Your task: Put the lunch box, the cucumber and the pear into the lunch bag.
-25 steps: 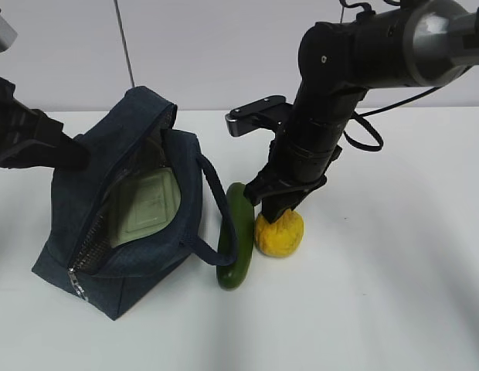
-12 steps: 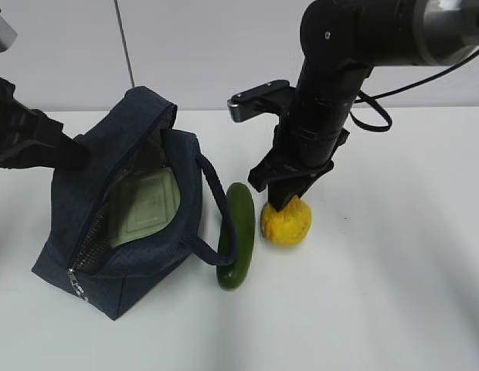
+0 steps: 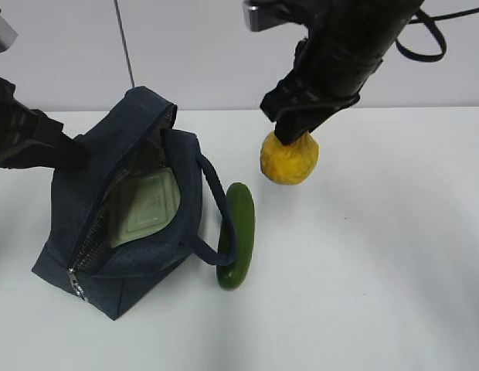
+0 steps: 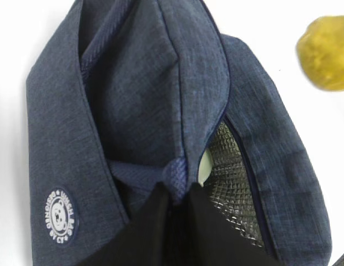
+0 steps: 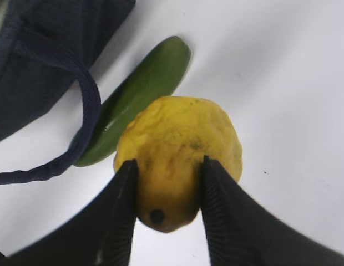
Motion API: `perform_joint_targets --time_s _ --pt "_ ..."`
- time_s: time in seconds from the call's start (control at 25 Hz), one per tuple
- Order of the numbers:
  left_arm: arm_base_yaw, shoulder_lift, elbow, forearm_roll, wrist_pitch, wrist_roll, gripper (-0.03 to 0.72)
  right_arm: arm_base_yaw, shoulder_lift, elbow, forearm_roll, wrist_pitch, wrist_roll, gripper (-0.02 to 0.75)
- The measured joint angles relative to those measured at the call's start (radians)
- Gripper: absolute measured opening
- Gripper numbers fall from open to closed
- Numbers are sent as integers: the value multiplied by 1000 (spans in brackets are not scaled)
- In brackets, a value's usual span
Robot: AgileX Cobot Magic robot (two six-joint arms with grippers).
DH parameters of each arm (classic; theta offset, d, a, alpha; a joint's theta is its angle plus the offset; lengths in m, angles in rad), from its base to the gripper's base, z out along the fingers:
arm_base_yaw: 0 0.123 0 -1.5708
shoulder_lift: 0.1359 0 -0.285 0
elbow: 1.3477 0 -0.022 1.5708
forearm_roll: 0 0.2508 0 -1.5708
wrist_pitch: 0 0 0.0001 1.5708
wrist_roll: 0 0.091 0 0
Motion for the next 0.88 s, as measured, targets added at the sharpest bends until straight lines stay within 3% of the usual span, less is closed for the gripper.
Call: perform_joint_targets --time_s 0.2,0.68,0.88 --pt "0 0 0 0 1 0 10 0 -66 0 119 -2 -39 275" --pt "0 0 0 0 12 0 10 23 -43 0 540 -141 -309 275" --pt "0 0 0 0 12 0 10 68 32 0 580 -188 -369 275"
